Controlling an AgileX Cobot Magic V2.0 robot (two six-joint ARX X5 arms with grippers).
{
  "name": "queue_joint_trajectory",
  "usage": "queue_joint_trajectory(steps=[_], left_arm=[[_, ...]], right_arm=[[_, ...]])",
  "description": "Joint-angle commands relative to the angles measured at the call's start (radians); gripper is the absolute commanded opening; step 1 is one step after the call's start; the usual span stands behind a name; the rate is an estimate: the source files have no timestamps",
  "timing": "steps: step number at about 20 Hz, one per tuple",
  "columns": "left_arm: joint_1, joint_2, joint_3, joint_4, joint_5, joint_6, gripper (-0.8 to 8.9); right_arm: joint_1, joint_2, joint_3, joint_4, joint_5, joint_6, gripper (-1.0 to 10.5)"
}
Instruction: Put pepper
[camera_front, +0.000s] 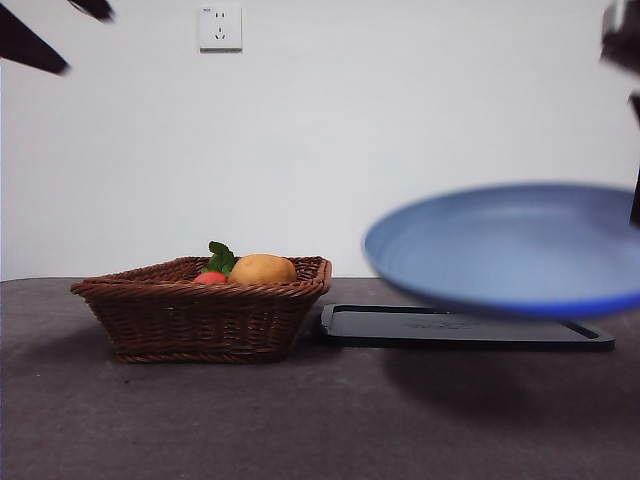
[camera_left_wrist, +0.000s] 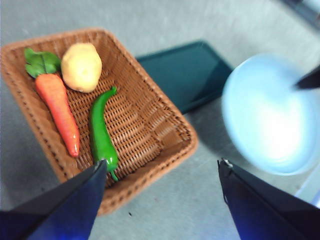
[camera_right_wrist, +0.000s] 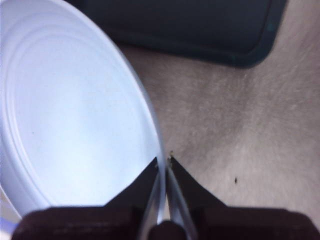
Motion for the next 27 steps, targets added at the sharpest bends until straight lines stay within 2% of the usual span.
queue_joint_trajectory(steps=[1, 8, 13, 19, 27], left_arm=[[-0.061, 0.137, 0.081, 0.021, -0.073, 0.024, 3.88], [-0.186, 0.517, 0.253, 0.040, -0.275, 0.095, 3.88], [-0.199, 0.711, 0.309, 0.059, -0.344, 0.099, 3.88], [-0.199, 0.805, 0.312, 0.107, -0.344, 0.101, 3.88], [-0.199, 0.856, 0.312, 0.114, -0.392, 0.117, 3.87]], right_arm=[[0.000, -0.049, 0.054, -0.029, -0.005, 0.024, 0.1], [0.001, -0.143, 0.188, -0.109, -0.006, 0.050, 0.1], [0.000, -0.150, 0.191, -0.136, -0.005, 0.049, 0.1], [0.001, -0.150, 0.191, -0.136, -0.005, 0.049, 0.1], [0.001, -0.150, 0.191, -0.136, -0.006, 0.049, 0.1]])
